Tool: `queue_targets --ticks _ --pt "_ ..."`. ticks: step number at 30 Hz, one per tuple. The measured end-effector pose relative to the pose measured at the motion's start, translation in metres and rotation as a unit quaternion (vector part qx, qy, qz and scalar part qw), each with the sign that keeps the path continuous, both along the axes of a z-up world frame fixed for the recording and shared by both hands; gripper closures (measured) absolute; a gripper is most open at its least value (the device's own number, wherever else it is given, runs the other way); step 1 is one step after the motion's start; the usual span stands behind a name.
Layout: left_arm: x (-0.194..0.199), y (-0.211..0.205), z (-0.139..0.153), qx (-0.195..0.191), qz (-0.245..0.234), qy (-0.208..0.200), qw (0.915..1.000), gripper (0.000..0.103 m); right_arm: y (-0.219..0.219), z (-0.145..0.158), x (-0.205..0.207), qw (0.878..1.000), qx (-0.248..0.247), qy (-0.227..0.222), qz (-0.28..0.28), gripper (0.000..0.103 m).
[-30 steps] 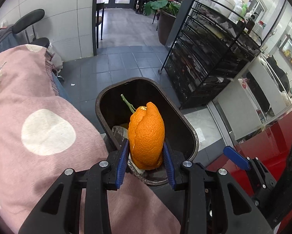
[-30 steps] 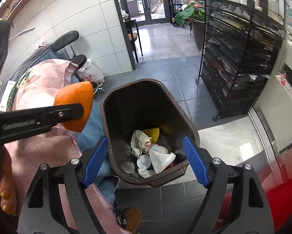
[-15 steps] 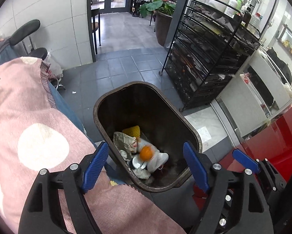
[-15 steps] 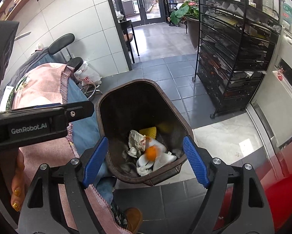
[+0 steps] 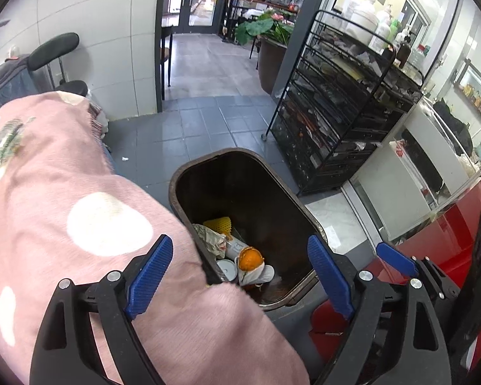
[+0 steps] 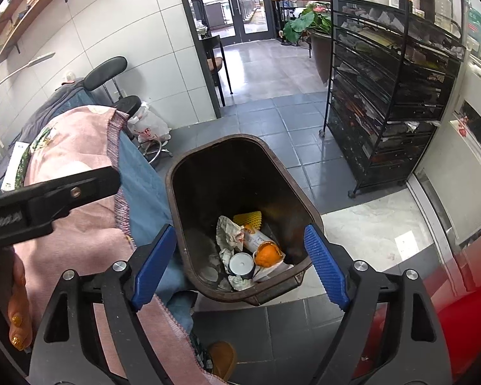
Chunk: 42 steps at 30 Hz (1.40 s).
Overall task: Collect trash
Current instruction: 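Move both tools back to the table toward the carton and wrapper, then grasp the green milk carton with the left gripper while the right grasps the candy wrapper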
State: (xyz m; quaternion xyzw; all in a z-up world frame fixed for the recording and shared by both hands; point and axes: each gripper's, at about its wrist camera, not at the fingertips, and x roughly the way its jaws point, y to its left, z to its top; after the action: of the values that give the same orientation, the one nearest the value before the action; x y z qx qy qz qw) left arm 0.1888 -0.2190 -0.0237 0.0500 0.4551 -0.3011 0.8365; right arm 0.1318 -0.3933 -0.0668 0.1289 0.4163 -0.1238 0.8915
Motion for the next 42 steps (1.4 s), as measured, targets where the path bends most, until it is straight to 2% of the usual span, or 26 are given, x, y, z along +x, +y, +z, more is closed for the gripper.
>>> queue_targets --ticks 6,13,20,25,30,34,36,40,41,42 --pt "-0.010 0.030 0.016 -0.015 0.015 -0.027 0.9994 0.015 0.014 0.013 0.002 0.999 0.007 -0.027 0.023 0.020" --pt "-0.020 0.081 0.035 -0.035 0.060 -0.069 0.9952 0.013 0.043 0.028 0.015 0.997 0.002 -0.045 0.064 0.018" --pt "-0.013 0.141 0.042 -0.009 0.134 -0.108 0.9850 0.012 0.090 0.042 0.039 0.988 0.026 -0.054 0.139 0.017" --pt "0.005 0.199 0.040 -0.017 0.209 -0.104 0.9722 0.012 0.121 0.050 0.059 0.981 0.038 -0.056 0.183 0.017" --pt "0.037 0.240 0.034 0.014 0.264 -0.110 0.9581 0.012 0.145 0.054 0.078 0.975 0.046 -0.047 0.211 0.017" --pt "0.075 0.261 0.027 0.042 0.270 -0.094 0.9574 0.012 0.161 0.060 0.084 0.973 0.032 -0.047 0.225 0.017" --pt "0.100 0.265 0.020 0.051 0.264 -0.070 0.9605 0.012 0.167 0.061 0.087 0.972 0.026 -0.045 0.227 0.017" --pt "0.132 0.272 0.006 0.036 0.268 -0.033 0.9621 0.014 0.175 0.059 0.093 0.974 0.013 -0.037 0.224 0.017" --pt "0.136 0.271 0.004 0.029 0.265 -0.029 0.9634 0.016 0.176 0.057 0.096 0.974 0.010 -0.033 0.222 0.017" --pt "0.138 0.271 0.002 0.026 0.263 -0.027 0.9641 0.024 0.177 0.055 0.098 0.975 0.007 -0.029 0.221 0.017"
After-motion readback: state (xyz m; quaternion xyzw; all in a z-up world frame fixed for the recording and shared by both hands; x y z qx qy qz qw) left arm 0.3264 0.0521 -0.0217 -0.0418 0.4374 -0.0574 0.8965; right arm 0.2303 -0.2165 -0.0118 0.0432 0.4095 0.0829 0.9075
